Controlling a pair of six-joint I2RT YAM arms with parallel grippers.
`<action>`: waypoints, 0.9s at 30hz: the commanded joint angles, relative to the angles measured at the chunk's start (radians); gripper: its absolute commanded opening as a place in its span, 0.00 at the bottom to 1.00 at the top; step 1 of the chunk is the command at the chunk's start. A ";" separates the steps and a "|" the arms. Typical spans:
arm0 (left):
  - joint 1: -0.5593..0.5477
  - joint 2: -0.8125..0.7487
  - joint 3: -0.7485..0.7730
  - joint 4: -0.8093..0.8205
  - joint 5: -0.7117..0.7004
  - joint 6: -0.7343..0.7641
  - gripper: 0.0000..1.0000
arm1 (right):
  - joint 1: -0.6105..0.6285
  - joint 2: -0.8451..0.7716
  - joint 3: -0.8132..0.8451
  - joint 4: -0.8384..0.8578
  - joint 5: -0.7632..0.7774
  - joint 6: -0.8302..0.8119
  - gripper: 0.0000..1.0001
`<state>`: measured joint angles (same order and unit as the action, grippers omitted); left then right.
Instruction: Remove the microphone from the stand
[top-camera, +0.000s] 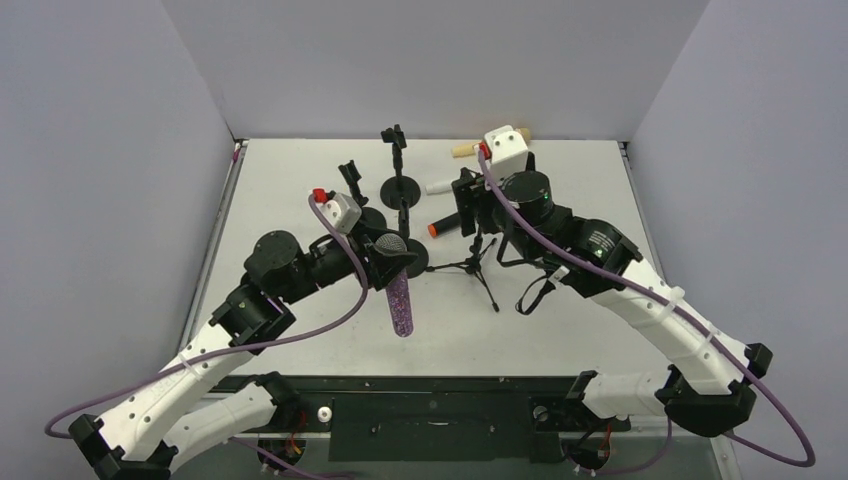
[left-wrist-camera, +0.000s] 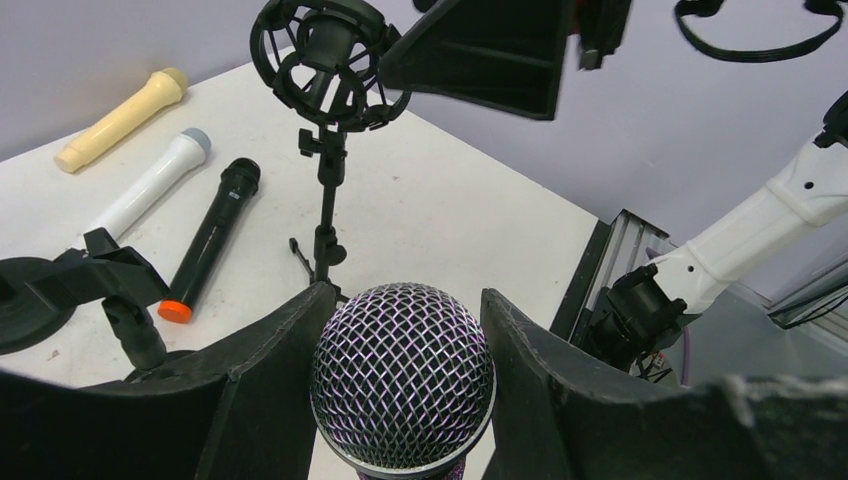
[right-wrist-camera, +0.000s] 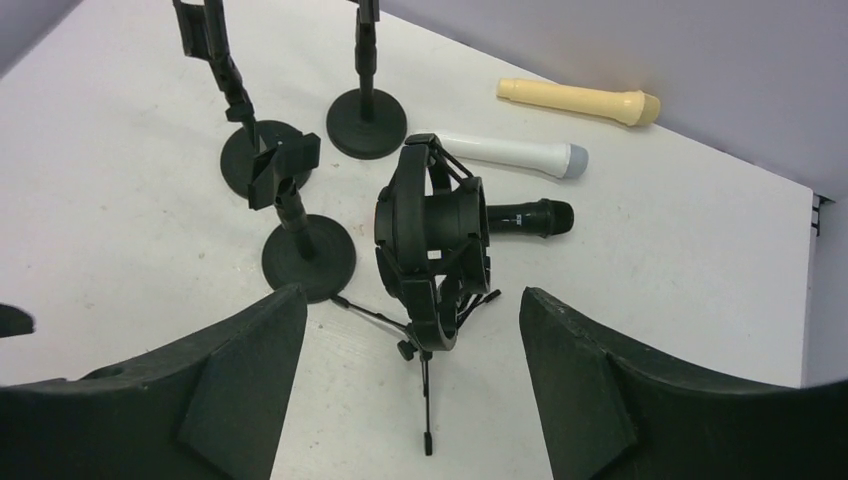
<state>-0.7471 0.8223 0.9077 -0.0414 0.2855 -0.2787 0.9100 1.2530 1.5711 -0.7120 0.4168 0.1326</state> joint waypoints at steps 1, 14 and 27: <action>-0.001 0.006 0.051 0.114 0.001 -0.061 0.00 | 0.006 -0.116 0.044 0.016 -0.044 0.029 0.74; 0.000 0.030 0.101 0.198 0.004 -0.263 0.00 | 0.078 -0.335 -0.287 0.182 -0.600 0.144 0.78; -0.001 0.046 0.109 0.286 -0.013 -0.343 0.00 | 0.299 -0.176 -0.350 0.344 -0.436 0.194 0.71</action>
<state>-0.7471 0.8715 0.9520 0.1257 0.2871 -0.5816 1.1915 1.0519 1.2148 -0.4885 -0.0650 0.3000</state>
